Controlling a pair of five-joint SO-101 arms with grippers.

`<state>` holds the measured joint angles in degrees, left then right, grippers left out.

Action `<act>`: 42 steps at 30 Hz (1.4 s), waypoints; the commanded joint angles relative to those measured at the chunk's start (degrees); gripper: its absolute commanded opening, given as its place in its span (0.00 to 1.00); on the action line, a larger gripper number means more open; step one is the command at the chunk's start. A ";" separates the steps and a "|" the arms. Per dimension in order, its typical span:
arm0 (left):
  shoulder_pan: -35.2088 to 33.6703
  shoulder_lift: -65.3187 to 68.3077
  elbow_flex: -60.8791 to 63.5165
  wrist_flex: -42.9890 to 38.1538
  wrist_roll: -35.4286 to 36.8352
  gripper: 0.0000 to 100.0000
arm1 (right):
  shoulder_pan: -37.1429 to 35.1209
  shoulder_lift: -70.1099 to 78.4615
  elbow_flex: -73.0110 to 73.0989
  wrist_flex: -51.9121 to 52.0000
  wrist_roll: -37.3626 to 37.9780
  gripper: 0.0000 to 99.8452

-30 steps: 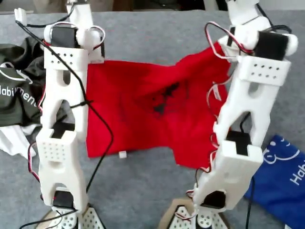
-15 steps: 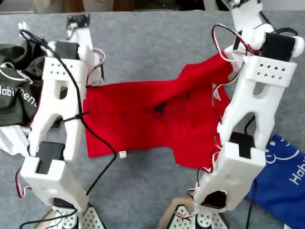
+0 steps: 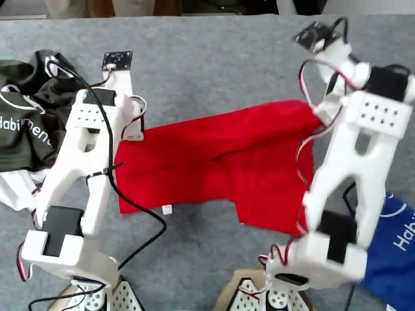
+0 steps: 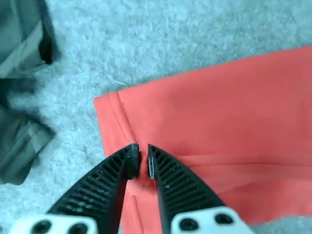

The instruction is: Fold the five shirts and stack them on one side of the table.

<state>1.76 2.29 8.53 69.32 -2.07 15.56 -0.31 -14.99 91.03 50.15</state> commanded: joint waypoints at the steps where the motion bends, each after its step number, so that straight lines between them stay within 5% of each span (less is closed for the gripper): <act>1: -1.93 -2.86 0.44 -0.88 -1.58 0.02 | 0.84 -12.44 19.03 -8.18 2.37 0.01; 10: -5.63 -3.47 3.69 1.32 -11.16 0.02 | 3.38 -29.14 51.91 -23.82 2.11 0.01; 25: 1.32 -3.56 14.07 -0.62 -14.42 0.02 | 12.97 -28.97 61.49 -27.69 8.00 0.01; 31: 0.97 -3.56 16.70 -0.97 -14.51 0.02 | 7.52 -28.53 59.12 -27.96 3.34 0.02; 37: 1.49 -3.56 16.53 -2.11 -14.07 0.02 | -4.00 -25.89 56.04 -27.60 -6.24 0.15; 42: 1.05 -3.56 16.70 -1.93 -14.07 0.02 | -4.88 -17.98 54.20 -27.52 -9.76 0.15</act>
<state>2.90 1.49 25.58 67.65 -16.04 11.87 -21.49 42.51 63.87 42.33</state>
